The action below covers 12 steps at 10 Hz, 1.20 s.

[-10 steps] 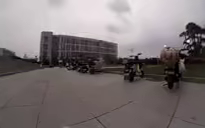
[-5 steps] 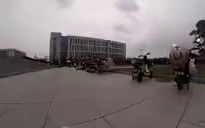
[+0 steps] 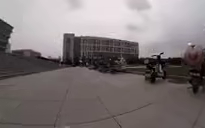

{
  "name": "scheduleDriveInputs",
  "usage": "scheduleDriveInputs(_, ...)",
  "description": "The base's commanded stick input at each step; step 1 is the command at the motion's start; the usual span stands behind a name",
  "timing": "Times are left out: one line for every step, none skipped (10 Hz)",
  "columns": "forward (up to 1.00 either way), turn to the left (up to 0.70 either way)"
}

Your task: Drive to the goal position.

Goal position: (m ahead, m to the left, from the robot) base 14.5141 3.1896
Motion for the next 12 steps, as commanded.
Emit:
scheduleDriveInputs(0.00,0.45)
scheduleDriveInputs(0.00,0.45)
scheduleDriveInputs(0.00,0.45)
scheduleDriveInputs(0.00,0.45)
scheduleDriveInputs(0.00,0.45)
scheduleDriveInputs(0.00,0.45)
scheduleDriveInputs(0.00,0.45)
scheduleDriveInputs(0.00,0.14)
scheduleDriveInputs(0.00,0.00)
scheduleDriveInputs(0.00,0.00)
scheduleDriveInputs(0.00,0.00)
scheduleDriveInputs(0.00,0.00)
